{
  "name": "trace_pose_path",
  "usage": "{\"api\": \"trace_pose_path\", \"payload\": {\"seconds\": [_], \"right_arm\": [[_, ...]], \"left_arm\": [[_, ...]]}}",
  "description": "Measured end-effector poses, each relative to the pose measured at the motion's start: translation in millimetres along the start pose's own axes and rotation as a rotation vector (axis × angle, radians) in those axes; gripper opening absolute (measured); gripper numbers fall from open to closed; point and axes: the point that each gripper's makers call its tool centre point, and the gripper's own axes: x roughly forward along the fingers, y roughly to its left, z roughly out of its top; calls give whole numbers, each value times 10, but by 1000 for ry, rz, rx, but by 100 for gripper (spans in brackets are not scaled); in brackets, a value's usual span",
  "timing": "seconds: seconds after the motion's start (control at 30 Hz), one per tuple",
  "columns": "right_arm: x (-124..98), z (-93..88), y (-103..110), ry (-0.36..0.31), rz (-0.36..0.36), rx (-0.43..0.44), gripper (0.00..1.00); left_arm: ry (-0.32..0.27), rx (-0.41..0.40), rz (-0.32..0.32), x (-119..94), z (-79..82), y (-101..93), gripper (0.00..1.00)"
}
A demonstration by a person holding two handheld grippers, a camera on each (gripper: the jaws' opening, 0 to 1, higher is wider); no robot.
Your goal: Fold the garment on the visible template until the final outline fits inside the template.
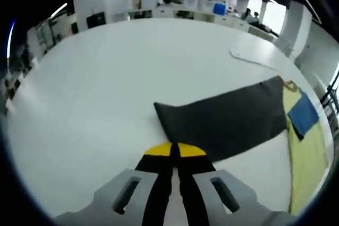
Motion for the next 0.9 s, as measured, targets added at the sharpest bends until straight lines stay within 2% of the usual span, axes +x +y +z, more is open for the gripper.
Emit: {"api": "trace_pose_path", "payload": {"seconds": [0.27, 0.5, 0.9], "right_arm": [[-28, -49, -32, 31, -29, -73, 93], [-45, -66, -16, 30, -17, -84, 94], [-94, -159, 45, 30, -1, -88, 94]], "left_arm": [[-61, 24, -61, -127, 251, -274, 0], [-90, 20, -107, -149, 383, -497, 0], [-153, 65, -193, -222, 662, -1043, 0]]}}
